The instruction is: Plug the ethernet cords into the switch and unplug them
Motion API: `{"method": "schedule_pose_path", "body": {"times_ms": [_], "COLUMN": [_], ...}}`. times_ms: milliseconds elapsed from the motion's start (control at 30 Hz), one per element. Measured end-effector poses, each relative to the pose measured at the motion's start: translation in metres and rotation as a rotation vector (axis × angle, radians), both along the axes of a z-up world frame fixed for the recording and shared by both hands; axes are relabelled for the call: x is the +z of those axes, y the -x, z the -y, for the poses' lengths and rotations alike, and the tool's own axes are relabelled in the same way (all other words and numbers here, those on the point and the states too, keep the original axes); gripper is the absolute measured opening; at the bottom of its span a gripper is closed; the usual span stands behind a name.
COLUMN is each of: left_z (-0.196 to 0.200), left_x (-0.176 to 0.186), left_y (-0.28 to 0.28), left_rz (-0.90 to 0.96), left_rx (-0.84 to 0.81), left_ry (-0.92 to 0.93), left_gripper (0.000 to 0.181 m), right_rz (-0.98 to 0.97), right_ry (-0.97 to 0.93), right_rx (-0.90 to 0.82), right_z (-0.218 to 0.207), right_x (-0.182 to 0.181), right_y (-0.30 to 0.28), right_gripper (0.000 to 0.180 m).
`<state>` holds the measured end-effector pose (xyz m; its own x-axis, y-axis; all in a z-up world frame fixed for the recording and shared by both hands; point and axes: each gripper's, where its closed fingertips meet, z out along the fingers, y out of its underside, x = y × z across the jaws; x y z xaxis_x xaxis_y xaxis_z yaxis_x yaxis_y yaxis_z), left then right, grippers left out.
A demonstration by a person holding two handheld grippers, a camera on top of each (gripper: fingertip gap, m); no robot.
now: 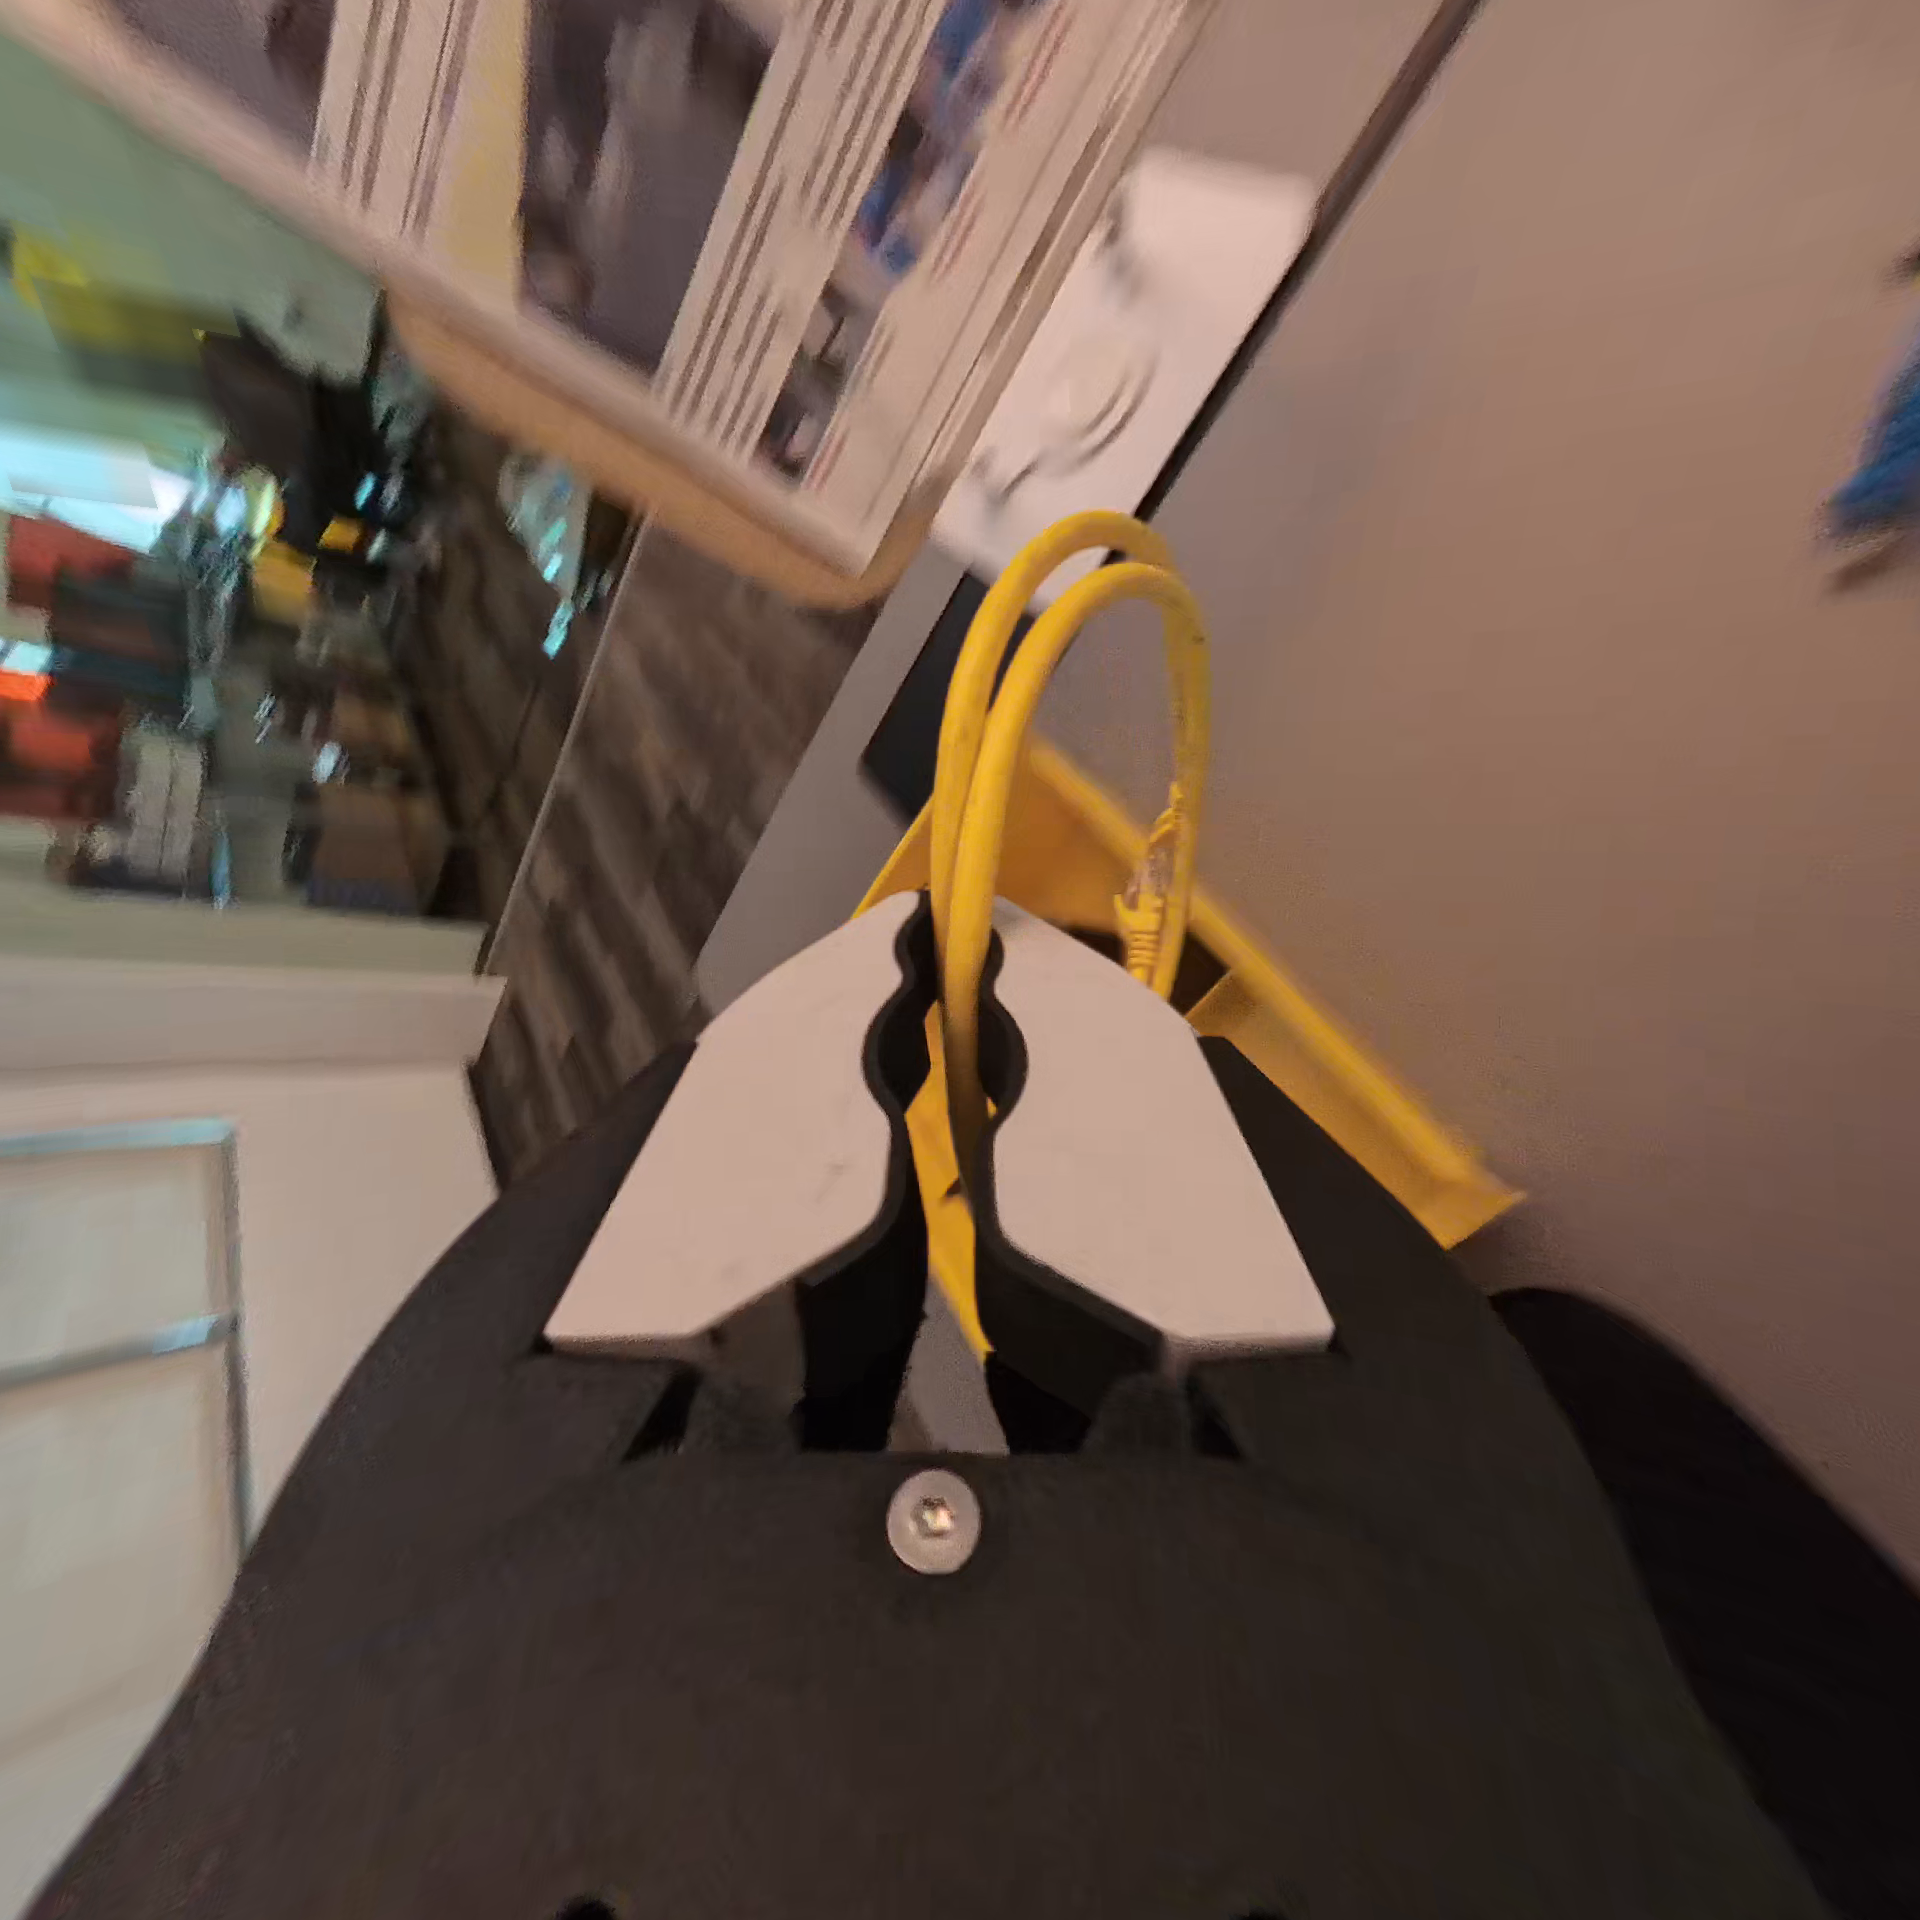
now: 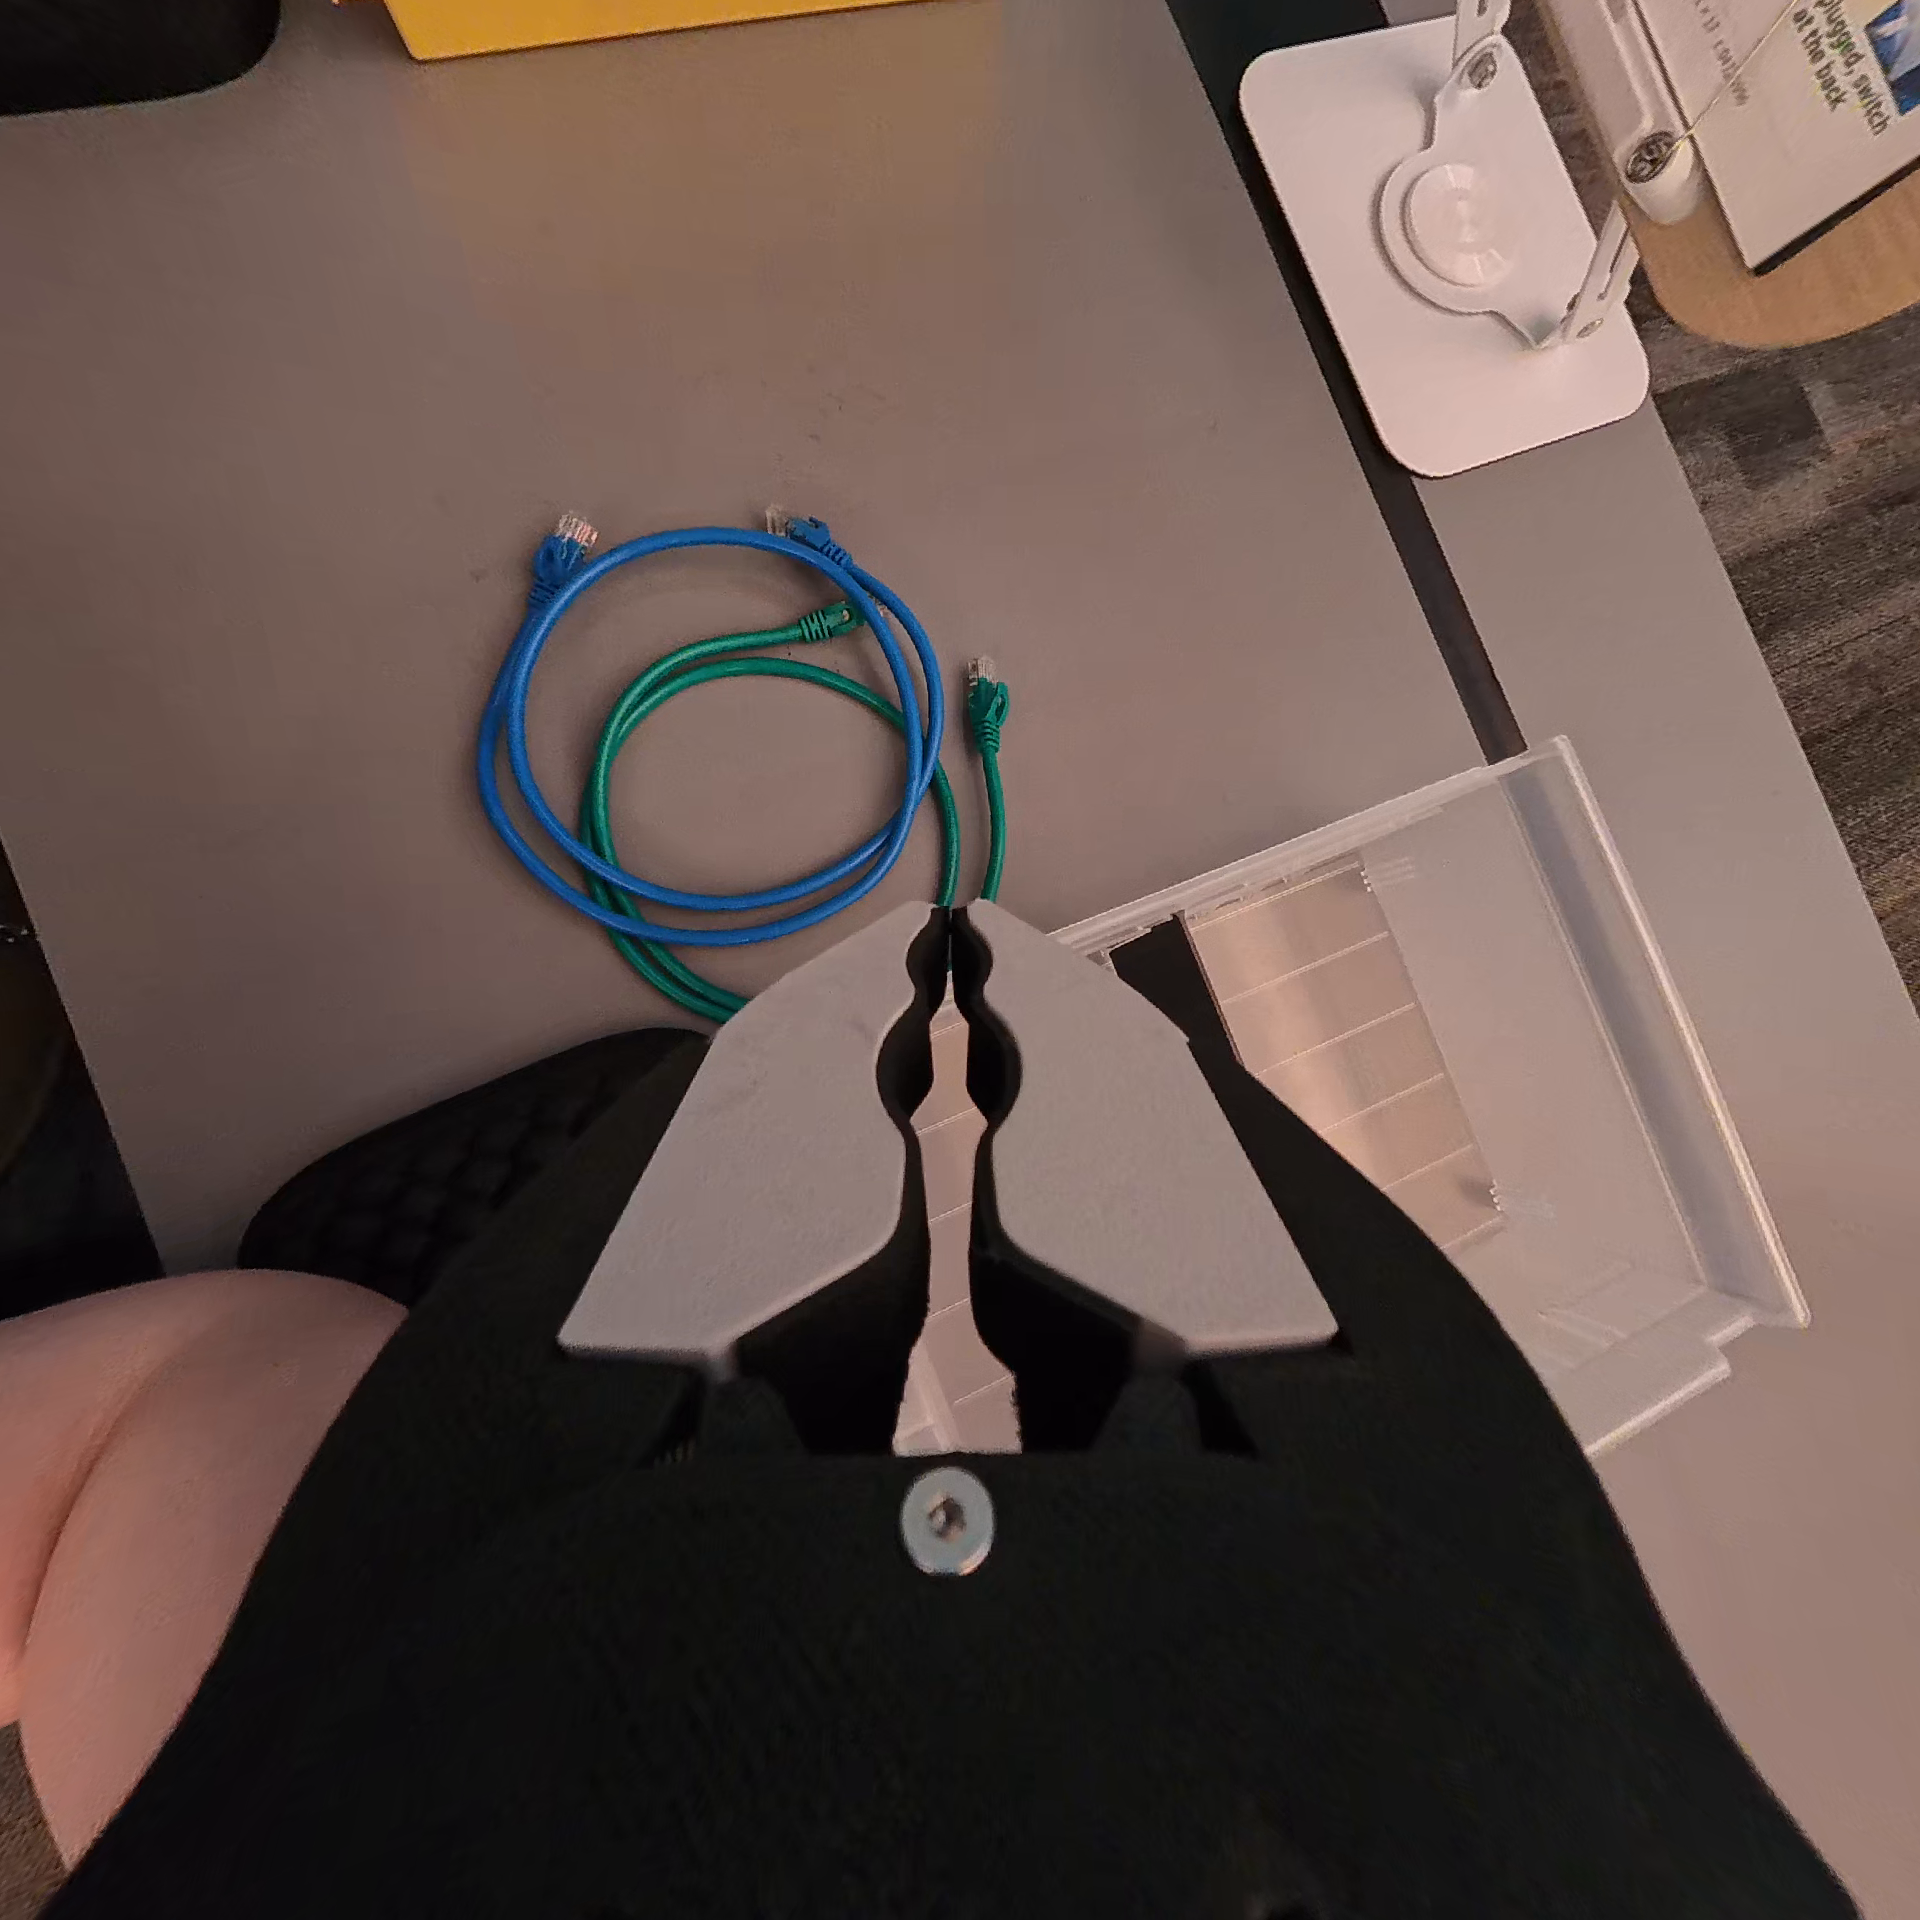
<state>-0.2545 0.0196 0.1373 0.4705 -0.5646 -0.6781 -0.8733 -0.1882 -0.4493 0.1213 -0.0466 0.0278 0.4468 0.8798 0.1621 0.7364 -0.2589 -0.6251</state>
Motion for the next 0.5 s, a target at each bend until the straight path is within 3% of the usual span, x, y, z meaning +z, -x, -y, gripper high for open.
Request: {"method": "schedule_pose_path", "body": {"times_ms": [100,233,400,500], "left_z": [0.029,0.054,0.049,0.04], "left_x": [-0.011,-0.074,-0.185,-0.219], "left_y": [-0.085,-0.17,-0.235,-0.268], "left_rz": [0.084,0.093,0.016,0.073], "left_rx": [-0.219,-0.411,-0.459,-0.486], "left_ry": [0.146,0.427,0.687,0.743], "left_gripper": [0.004,0.004,0.007,0.019], "right_rz": [0.001,-0.014,-0.042,-0.046], "right_ry": [-0.006,-0.008,-0.015,-0.019], "right_rx": [0.008,0.006,-0.002,0.001], "right_z": [0.003,0.005,0.005,0.006], "right_x": [0.001,0.002,0.005,0.005], "right_y": [0.001,-0.003,-0.008,-0.011], "right_gripper": [0.001,0.001,0.001,0.001]}}
